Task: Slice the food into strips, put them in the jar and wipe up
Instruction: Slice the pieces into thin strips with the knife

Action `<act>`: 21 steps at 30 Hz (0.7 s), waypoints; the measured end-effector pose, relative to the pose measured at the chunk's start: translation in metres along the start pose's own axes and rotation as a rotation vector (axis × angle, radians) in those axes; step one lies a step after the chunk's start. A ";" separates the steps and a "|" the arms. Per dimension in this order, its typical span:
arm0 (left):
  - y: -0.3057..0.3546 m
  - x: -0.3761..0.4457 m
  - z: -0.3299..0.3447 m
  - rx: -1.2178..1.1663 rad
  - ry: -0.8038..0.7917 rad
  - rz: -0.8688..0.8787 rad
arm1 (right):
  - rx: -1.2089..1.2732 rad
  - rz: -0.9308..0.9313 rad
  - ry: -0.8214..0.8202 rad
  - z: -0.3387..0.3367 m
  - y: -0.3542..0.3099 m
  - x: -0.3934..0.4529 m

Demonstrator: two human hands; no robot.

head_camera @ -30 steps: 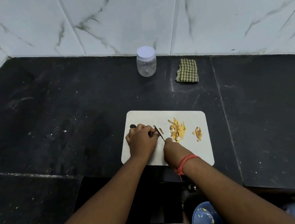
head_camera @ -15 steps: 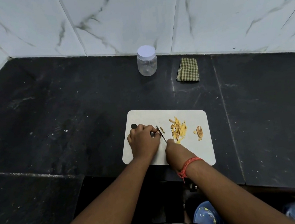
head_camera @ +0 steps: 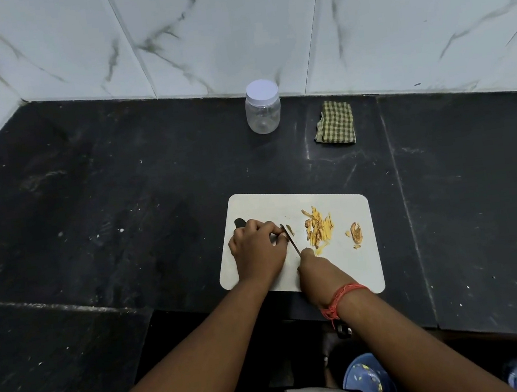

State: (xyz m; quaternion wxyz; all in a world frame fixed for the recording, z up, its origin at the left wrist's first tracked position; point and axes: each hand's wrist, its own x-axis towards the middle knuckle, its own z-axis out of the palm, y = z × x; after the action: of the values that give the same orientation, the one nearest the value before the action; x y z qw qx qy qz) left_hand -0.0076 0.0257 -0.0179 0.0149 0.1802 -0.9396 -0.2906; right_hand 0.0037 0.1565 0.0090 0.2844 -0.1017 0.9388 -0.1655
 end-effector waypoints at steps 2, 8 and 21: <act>0.000 0.000 0.001 -0.003 0.005 -0.001 | 0.008 0.003 -0.003 0.000 0.000 -0.001; -0.001 -0.001 0.003 0.002 0.023 0.025 | 0.041 -0.001 -0.017 0.001 0.000 0.000; -0.003 0.000 0.006 -0.008 0.014 0.031 | 0.038 -0.002 -0.022 0.001 0.000 0.001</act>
State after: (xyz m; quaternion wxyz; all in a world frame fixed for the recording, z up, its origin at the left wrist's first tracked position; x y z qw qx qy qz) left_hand -0.0075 0.0266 -0.0249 0.0266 0.1676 -0.9409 -0.2930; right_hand 0.0031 0.1559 0.0075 0.2964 -0.0988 0.9322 -0.1826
